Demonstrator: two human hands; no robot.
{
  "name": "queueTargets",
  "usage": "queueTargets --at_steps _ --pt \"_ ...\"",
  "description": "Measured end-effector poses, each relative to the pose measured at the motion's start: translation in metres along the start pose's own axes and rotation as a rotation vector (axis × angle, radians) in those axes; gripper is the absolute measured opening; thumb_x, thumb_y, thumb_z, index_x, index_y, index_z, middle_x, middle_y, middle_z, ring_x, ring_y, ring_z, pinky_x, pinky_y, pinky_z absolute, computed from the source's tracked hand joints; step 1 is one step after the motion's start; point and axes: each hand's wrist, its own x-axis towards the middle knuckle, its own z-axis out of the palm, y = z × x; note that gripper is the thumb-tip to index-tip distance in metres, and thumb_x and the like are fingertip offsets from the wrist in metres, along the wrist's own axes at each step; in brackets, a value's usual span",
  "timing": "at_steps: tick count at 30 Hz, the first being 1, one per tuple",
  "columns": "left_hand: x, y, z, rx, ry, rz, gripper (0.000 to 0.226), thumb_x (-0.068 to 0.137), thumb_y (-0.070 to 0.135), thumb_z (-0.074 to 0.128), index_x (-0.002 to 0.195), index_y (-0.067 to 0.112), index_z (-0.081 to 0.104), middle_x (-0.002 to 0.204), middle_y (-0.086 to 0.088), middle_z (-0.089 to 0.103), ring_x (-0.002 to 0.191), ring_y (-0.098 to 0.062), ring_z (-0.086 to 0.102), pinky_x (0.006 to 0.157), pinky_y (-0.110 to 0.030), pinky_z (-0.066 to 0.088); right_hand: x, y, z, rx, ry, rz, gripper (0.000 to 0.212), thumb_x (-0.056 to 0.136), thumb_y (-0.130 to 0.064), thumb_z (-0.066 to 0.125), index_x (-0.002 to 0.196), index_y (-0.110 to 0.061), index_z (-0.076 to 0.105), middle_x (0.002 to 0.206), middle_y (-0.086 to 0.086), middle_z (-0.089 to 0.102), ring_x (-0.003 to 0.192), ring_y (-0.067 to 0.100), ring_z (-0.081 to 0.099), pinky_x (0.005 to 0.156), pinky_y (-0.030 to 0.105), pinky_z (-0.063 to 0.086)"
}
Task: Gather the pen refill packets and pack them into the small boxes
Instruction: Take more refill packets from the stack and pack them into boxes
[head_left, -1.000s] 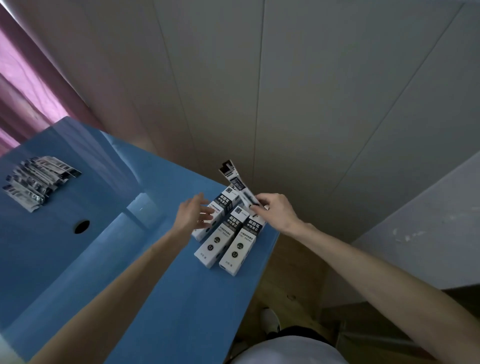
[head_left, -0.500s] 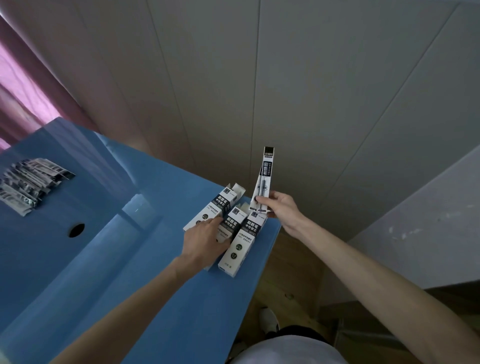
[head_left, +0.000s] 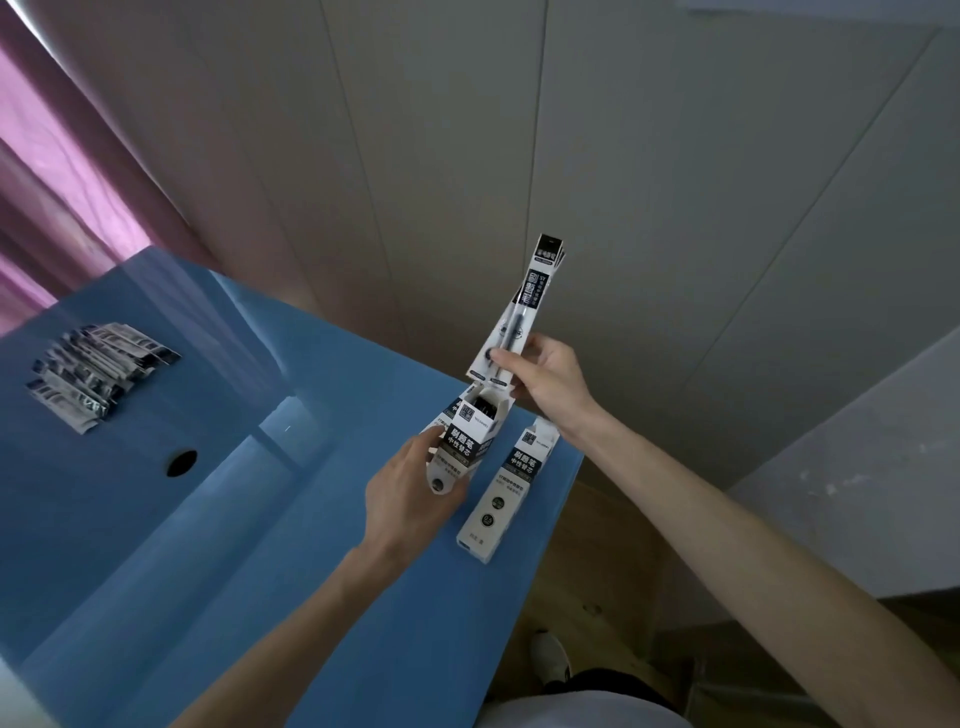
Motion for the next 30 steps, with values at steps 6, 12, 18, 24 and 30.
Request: queueTargets --at_steps 6,12,18,24,30 --pt "-0.008 -0.008 -0.005 -0.097 0.087 0.009 0.055 0.079 0.035 0.079 0.13 0.032 0.06 0.116 0.02 0.066 0.103 -0.007 0.064 0.081 -0.029 0.053 -0.01 -0.011 0.014 -0.171 -0.084 -0.079 0.019 0.096 -0.013 0.071 0.113 -0.017 0.066 0.106 0.004 0.079 0.096 0.024 0.076 0.082 0.059 0.06" --pt "-0.023 -0.013 -0.01 -0.169 0.136 0.035 0.054 0.078 0.036 0.078 0.127 0.037 0.057 0.117 0.023 0.065 0.101 -0.002 0.063 0.082 -0.035 0.059 -0.025 -0.02 0.016 -0.181 -0.142 -0.075 0.022 0.095 -0.01 0.071 0.117 -0.009 0.067 0.105 0.006 0.078 0.096 0.022 0.076 0.076 0.045 0.064" --pt "-0.036 -0.01 -0.015 -0.206 0.177 0.052 0.055 0.078 0.035 0.079 0.128 0.037 0.056 0.116 0.023 0.064 0.103 -0.002 0.063 0.081 -0.037 0.059 -0.043 -0.029 0.028 -0.216 -0.121 -0.129 0.014 0.091 -0.013 0.078 0.104 -0.01 0.073 0.1 0.002 0.078 0.087 0.021 0.077 0.072 0.036 0.064" --pt "-0.047 -0.01 -0.023 -0.198 0.182 0.077 0.056 0.077 0.033 0.081 0.126 0.038 0.056 0.113 0.024 0.064 0.1 -0.003 0.064 0.081 -0.037 0.059 -0.057 -0.032 0.03 -0.324 -0.126 -0.182 0.015 0.086 -0.015 0.082 0.1 -0.014 0.077 0.095 -0.003 0.079 0.087 0.011 0.076 0.079 0.029 0.061" --pt "-0.052 -0.01 -0.036 -0.096 0.187 0.093 0.057 0.077 0.032 0.082 0.125 0.039 0.052 0.117 0.02 0.064 0.1 -0.009 0.064 0.078 -0.037 0.055 -0.066 -0.043 0.036 -0.409 -0.177 -0.205 0.019 0.083 -0.017 0.085 0.101 -0.016 0.079 0.096 -0.005 0.08 0.091 0.011 0.076 0.092 0.038 0.06"
